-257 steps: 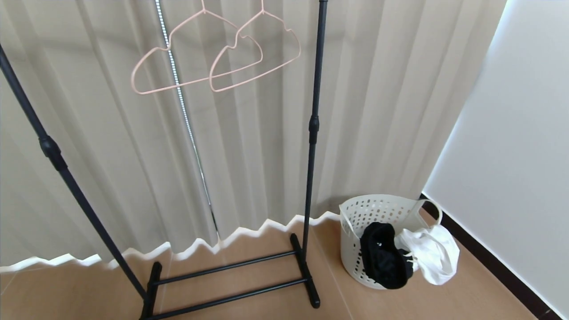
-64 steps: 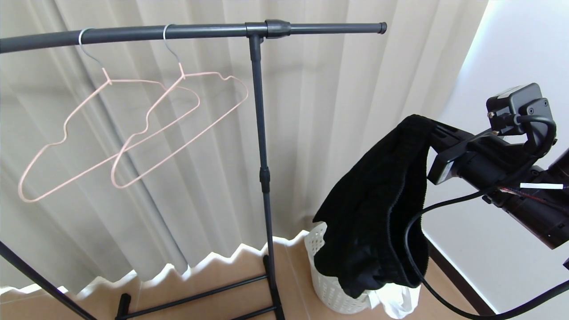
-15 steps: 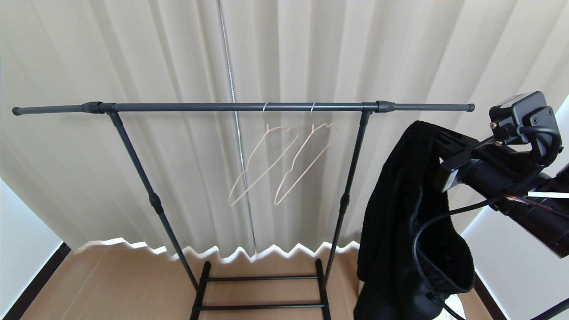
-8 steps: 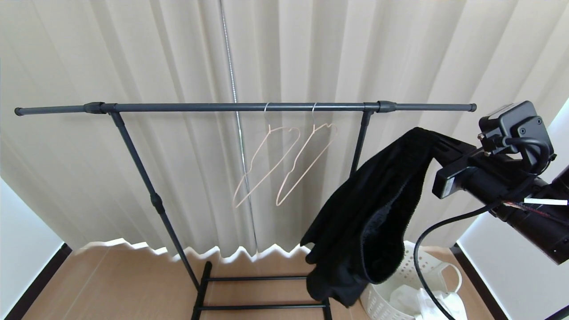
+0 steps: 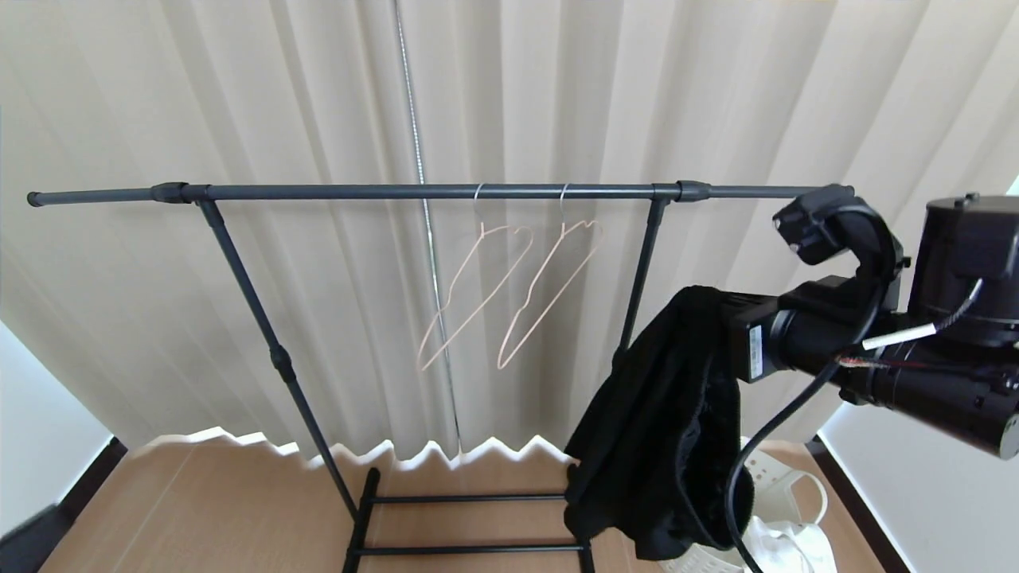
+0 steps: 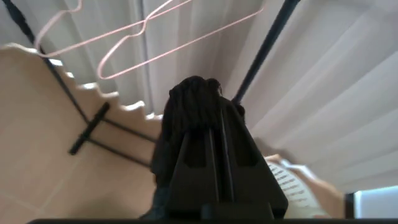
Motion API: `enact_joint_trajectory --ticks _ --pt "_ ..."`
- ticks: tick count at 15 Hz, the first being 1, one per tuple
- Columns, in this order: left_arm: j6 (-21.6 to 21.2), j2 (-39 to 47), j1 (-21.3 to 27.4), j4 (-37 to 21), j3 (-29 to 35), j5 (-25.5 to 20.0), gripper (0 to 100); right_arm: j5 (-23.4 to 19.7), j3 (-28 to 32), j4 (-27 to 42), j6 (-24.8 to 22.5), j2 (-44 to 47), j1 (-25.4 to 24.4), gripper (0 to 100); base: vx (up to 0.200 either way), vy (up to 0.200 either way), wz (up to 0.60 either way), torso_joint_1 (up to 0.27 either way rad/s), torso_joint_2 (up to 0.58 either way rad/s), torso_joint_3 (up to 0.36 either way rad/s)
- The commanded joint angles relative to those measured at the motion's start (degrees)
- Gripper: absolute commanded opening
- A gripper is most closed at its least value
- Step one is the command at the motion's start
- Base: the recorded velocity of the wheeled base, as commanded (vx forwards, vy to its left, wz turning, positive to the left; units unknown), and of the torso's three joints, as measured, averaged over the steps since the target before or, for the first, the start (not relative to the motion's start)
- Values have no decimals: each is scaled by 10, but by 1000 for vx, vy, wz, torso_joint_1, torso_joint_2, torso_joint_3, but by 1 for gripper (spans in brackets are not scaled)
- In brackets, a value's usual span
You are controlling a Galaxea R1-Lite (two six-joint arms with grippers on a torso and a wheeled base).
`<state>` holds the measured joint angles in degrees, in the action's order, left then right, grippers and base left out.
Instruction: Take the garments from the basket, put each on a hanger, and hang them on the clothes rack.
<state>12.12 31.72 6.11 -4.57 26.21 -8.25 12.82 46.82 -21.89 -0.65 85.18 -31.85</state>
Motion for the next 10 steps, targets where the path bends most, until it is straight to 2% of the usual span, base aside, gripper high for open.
enact_joint_trajectory --ticks 1,2,4,6,8,10 --pt "126 266 184 10 169 -5 100 4 116 108 79 -7 -30 0 0 0 0 0 0 0" --pt "164 376 251 33 236 28 100 20 161 145 116 15 -37 0 0 0 0 0 0 0" --pt "169 469 287 62 264 67 100 34 168 140 175 38 -55 0 0 0 0 0 0 0" --pt "168 498 298 78 267 61 100 55 180 110 186 72 -60 0 0 0 0 0 0 0" --pt "168 553 311 108 278 52 100 105 191 58 186 108 -82 0 0 0 0 0 0 0" --pt "168 598 319 126 296 45 100 111 194 41 195 115 -90 0 0 0 0 0 0 0"
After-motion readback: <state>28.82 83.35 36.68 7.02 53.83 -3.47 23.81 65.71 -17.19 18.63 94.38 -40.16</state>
